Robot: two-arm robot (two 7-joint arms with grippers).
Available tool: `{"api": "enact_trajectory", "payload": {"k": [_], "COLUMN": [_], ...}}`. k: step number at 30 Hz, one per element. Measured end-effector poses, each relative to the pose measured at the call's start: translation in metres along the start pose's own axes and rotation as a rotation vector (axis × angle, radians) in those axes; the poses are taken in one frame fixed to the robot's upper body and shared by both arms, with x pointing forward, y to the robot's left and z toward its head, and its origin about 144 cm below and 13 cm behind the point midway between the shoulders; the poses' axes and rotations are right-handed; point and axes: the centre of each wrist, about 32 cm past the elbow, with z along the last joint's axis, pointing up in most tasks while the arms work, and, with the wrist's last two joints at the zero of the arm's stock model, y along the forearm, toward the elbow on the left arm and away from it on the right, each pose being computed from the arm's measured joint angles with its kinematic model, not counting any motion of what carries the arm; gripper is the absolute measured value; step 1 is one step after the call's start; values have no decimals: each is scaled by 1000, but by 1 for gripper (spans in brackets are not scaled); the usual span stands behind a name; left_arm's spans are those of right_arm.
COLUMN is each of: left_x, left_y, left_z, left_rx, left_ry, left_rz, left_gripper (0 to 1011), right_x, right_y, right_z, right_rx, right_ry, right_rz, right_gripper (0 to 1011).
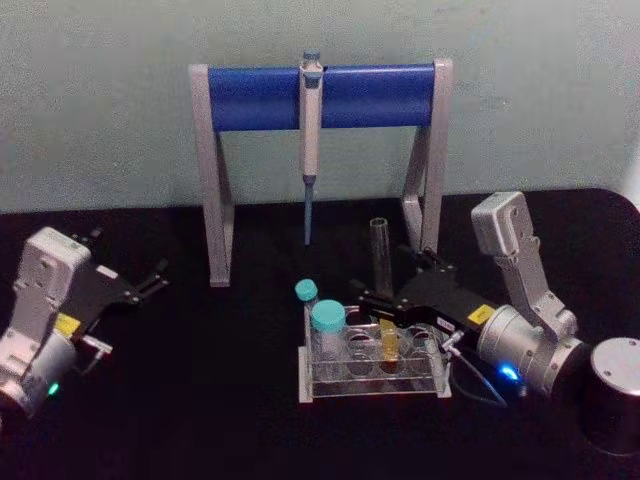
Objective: Pick up the test tube from the test tube rack, shake it, then place it back into the test tube rack.
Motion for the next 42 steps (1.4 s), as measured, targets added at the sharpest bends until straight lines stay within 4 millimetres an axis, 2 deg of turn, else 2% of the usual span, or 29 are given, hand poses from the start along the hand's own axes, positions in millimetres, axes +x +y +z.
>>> {"api": "enact_trajectory", "payload": {"k": [20, 24, 27, 42], "left_x": [0, 0, 0, 0], "left_y": [0, 0, 0, 0], "left_z": [0, 0, 0, 0], "left_rx": [0, 0, 0, 0], "left_ry": [0, 0, 0, 0], "left_rz": [0, 0, 0, 0], "left_gripper": [1010, 1010, 1010, 1010], "right_x": [0, 1, 1, 1], "right_y": [3, 3, 3, 2], "right_z": [0, 0, 0, 0], "right_rx": [-4, -4, -3, -2], "right_ry": [-4, -4, -4, -4], "right_rz": [8, 7, 6, 5], "right_gripper": [1000, 948, 883, 412]}}
